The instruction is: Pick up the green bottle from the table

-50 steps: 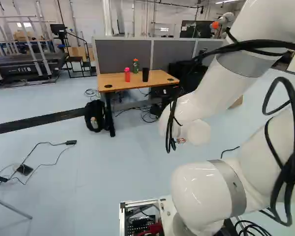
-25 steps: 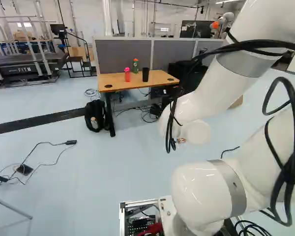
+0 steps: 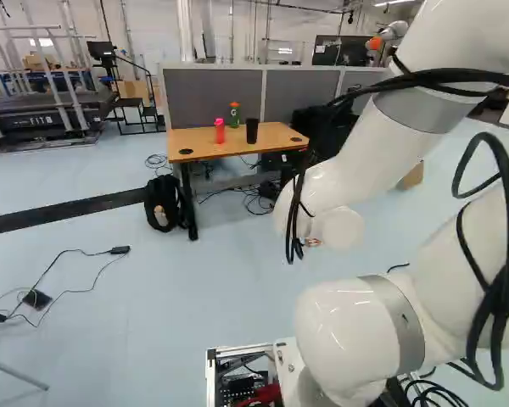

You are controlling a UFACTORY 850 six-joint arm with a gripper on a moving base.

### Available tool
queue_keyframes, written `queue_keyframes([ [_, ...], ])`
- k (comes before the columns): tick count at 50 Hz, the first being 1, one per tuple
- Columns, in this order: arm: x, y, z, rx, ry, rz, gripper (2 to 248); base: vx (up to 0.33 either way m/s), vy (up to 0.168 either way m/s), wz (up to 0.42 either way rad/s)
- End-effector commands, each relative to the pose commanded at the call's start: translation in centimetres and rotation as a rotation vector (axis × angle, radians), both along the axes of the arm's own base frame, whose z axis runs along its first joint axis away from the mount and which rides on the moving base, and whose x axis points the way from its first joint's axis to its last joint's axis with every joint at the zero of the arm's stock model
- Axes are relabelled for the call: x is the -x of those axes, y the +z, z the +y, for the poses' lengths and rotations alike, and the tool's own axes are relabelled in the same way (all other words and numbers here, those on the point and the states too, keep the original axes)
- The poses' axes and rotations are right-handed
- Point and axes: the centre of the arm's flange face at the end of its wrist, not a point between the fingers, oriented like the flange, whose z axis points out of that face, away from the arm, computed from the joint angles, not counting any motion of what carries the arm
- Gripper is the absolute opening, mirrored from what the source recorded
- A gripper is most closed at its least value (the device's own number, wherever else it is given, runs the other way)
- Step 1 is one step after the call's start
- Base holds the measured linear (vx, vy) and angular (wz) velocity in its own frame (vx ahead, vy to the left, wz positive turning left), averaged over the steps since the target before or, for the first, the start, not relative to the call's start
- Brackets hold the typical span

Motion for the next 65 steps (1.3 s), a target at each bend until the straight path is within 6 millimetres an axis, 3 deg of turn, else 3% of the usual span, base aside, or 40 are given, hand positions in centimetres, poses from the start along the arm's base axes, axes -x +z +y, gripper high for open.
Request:
queue_keyframes([
  [38,0.00,0.00,0.00,0.000,0.000,0.000,247,0.268,-0.116,0.000],
  [65,0.00,0.00,0.00,0.000,0.000,0.000,247,0.249,-0.021,0.184],
])
